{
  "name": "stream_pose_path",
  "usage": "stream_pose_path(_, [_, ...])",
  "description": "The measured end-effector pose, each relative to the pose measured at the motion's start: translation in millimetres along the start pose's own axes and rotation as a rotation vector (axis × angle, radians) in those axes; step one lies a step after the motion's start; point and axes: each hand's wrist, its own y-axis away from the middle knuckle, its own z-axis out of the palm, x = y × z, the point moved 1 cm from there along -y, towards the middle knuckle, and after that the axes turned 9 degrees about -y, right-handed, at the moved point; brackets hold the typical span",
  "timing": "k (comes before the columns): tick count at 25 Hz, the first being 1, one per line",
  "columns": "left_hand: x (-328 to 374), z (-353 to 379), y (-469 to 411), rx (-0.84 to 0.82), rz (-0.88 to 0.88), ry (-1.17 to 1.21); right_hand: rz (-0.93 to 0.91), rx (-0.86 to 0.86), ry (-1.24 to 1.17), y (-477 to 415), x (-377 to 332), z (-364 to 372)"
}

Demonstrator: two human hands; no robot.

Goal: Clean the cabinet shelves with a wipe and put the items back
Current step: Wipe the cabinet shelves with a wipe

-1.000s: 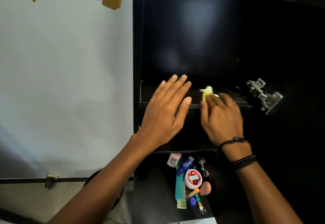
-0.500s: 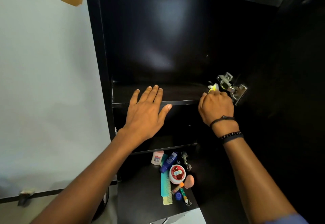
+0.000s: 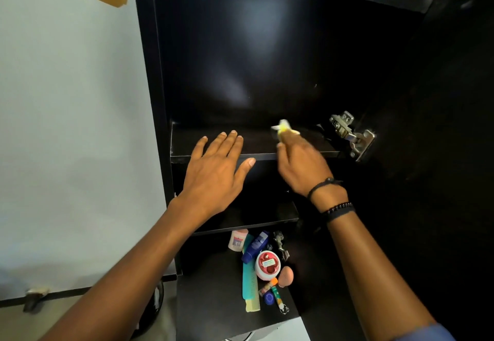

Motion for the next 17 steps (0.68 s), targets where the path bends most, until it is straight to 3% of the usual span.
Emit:
stream_pose_path(2, [-4.0,0.2,-0.2,0.003,0.018,0.004,-0.123,0.002,0.009,12.1,1.8,-2.6])
stream_pose_path(6, [-6.0,1.9,-0.2,0.015,0.033,0.02,0.312,-0.086,0.29,-9.2,40.9,-24.8])
stream_pose_path(7, [-4.6,1.8,-0.4,0.022,0.028,0.015,0.317,-0.108,0.291,-23.3,39.3,-22.2])
stream_pose_path(13, [-11.1,-8.4,5.8,0.07,0.004,0.16,-0.192,-0.174,-0.075,-8.5,-15.9,-0.9])
stream_pose_path(14, [-14.6,-12.9,11.6,0.104,-0.004,0.168,-0.157,-0.147,-0.06,-4.3,-2.7,-7.0])
stream_pose_path(17, [-30.5,-25.6,28.6,0.212,-0.066,0.29,0.224,-0.061,0.101,-22.5,40.4,-20.2])
